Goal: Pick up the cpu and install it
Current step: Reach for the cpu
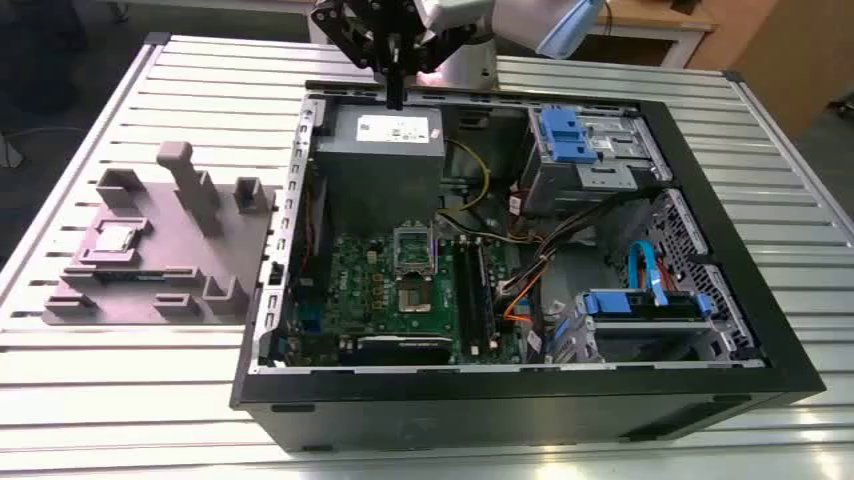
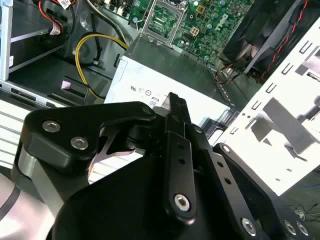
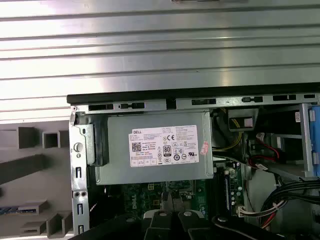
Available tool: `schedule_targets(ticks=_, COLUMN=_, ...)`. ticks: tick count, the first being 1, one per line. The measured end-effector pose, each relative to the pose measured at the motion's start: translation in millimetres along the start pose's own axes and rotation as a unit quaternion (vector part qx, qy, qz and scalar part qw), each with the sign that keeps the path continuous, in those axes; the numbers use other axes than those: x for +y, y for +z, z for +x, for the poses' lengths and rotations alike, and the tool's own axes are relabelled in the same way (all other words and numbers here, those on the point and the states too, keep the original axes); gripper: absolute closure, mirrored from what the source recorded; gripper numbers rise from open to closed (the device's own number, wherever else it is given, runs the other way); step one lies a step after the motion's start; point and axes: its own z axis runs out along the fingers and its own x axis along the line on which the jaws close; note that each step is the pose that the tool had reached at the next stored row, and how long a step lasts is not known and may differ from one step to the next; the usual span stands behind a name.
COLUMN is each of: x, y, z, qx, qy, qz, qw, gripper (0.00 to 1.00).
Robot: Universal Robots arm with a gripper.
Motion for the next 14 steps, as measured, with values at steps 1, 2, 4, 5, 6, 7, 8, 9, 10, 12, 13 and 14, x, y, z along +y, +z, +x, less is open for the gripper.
schedule_targets(ticks=1, x=0.0, y=0.0, z=0.0, qx=0.0000, qy=0.000, qz=0.0000, qw=1.00000, gripper=0.89)
schedule_targets(ticks=2, x=0.0, y=0.0, z=0.0, qx=0.0000, qy=0.000, qz=0.0000, qw=1.00000, gripper=0.89)
schedule_targets(ticks=4, x=0.0, y=0.0, z=0.1, qx=0.0000, qy=0.000, qz=0.0000, qw=1.00000, gripper=0.89)
schedule_targets(ticks=5, x=0.0, y=0.0, z=0.1, qx=0.0000, qy=0.000, qz=0.0000, qw=1.00000, gripper=0.89)
schedule_targets(ticks=6, x=0.0, y=0.0, z=0.2, qx=0.0000, qy=0.000, qz=0.0001, qw=1.00000, gripper=0.89)
schedule_targets(ticks=7, x=0.0, y=0.0, z=0.4, qx=0.0000, qy=0.000, qz=0.0000, qw=1.00000, gripper=0.89)
schedule_targets(ticks=8, x=0.0, y=0.0, z=0.6, qx=0.0000, qy=0.000, qz=0.0000, qw=1.00000, gripper=0.89)
schedule_targets(ticks=9, x=-0.1, y=0.1, z=0.8, qx=0.0000, qy=0.000, qz=0.0000, qw=1.00000, gripper=0.89)
schedule_targets(ticks=10, x=-0.1, y=0.1, z=1.0, qx=0.0000, qy=0.000, qz=0.0000, qw=1.00000, gripper=0.89)
schedule_targets(ticks=12, x=-0.1, y=0.1, z=1.2, qx=0.0000, qy=0.000, qz=0.0000, qw=1.00000, gripper=0.89)
schedule_targets(ticks=13, x=-0.1, y=0.1, z=1.4, qx=0.0000, qy=0.000, qz=0.0000, qw=1.00000, gripper=0.89)
schedule_targets(ticks=14, x=-0.1, y=0.2, z=1.7, qx=0.0000, qy=0.000, qz=0.0000, qw=1.00000, gripper=0.89)
